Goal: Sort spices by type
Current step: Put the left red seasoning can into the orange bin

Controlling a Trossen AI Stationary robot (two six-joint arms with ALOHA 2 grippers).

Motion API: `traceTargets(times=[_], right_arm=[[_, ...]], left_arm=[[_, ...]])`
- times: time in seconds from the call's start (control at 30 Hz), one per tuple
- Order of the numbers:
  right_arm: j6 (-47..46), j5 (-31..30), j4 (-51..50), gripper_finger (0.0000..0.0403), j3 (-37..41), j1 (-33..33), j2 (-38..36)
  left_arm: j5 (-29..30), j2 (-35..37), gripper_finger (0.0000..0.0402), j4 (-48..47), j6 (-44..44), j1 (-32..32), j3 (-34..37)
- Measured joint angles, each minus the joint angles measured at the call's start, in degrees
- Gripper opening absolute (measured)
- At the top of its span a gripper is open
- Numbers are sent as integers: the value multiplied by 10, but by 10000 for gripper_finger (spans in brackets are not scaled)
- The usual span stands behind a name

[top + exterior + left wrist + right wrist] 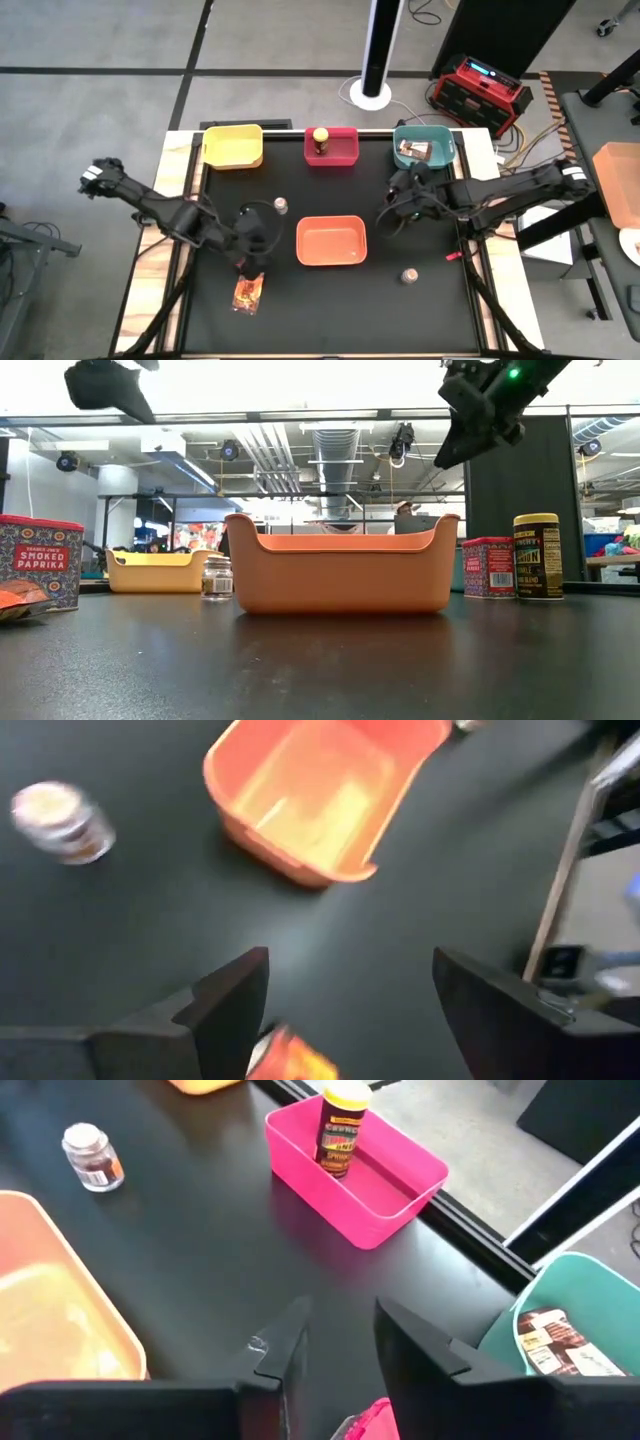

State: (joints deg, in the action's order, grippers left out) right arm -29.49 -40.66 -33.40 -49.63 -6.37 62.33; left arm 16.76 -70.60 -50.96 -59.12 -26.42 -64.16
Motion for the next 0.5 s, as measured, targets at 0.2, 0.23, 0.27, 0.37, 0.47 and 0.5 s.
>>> traceTargets(times=[0.2, 0.23, 0.27, 0.37, 0.47, 0.5], right_arm=[[18, 0, 23, 136, 0, 0, 17], [20, 0, 24, 142, 0, 0, 17], [21, 0, 25, 148, 0, 0, 19], [23, 0, 24, 164, 0, 0, 19], [32, 0, 24, 180, 0, 0, 19], [35, 0, 24, 185, 0, 0, 19]], left_arm=[[-30, -74, 267, -198, -70, -4, -107], [-41, -80, 267, -213, -81, -4, -113], [-53, -83, 267, -215, -92, -4, -114], [-92, -82, 267, -218, -129, -5, -99], [-105, -71, 267, -227, -171, -9, -69], [-105, -64, 267, -227, -187, -10, -56]])
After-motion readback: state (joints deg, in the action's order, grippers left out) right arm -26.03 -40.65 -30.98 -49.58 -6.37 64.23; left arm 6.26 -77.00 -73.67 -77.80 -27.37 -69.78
